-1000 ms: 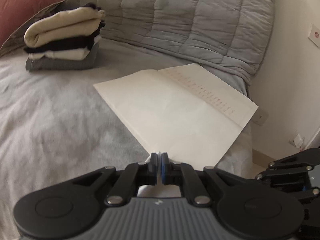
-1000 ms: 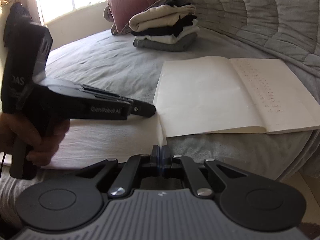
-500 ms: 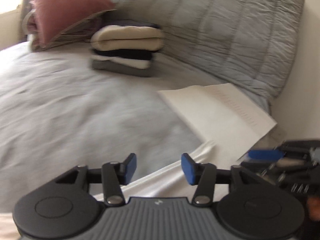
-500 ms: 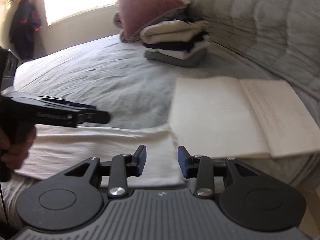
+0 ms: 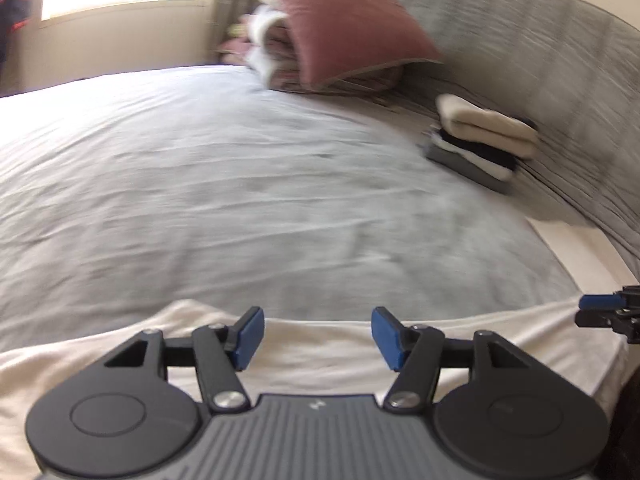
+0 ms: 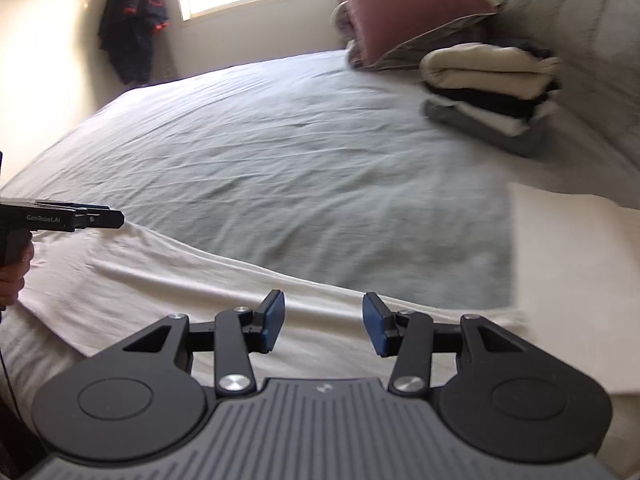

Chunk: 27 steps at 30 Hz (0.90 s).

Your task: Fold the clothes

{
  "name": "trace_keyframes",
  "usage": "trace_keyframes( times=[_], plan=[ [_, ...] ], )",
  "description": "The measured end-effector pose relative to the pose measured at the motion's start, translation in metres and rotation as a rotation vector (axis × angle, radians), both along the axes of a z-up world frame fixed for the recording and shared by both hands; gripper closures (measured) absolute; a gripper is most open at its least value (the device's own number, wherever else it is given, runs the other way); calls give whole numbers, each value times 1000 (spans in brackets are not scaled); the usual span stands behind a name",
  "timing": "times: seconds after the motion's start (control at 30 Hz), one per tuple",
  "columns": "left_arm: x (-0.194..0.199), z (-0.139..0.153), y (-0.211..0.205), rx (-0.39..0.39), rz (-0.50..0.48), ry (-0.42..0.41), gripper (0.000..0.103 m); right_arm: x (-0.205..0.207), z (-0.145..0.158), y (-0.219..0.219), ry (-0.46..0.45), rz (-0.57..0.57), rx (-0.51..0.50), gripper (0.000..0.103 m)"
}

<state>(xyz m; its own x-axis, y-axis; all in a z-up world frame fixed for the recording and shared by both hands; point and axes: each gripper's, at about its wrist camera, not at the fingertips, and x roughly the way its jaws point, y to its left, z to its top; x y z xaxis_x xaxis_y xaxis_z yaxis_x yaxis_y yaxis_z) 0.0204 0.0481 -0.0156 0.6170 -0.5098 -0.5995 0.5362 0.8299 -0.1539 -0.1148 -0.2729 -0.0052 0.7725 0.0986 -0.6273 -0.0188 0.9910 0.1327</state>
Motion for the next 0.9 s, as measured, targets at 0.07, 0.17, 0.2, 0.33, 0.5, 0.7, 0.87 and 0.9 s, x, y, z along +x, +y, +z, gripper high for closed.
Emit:
trace_keyframes(
  times=[0.07,0.17,0.2,0.33,0.5,0.7,0.87,0.9],
  plan=[
    [6,-1,23,-6,50,-6,42,13,0,9,6,37,-6,55],
    [18,-5,44,-5,108,-11,48,31,0,24,3,103,-26,55],
    [22,-7,48,-6,123,-10,48,37,0,30,-2,132,-39,55],
    [37,-18,59,-34,158,5,48,55,-4,51,-29,266,-88,55],
    [47,-33,57,-10,155,22,53,76,-22,59,-21,321,-38,55],
    [47,-37,59,-47,131,26,68,88,-34,64,-11,345,-36,55],
    [50,-39,61,-93,102,63,88,88,-33,62,-20,371,4,58],
    [51,-39,60,-100,104,67,90,89,-34,63,-18,381,11,59]
  ],
)
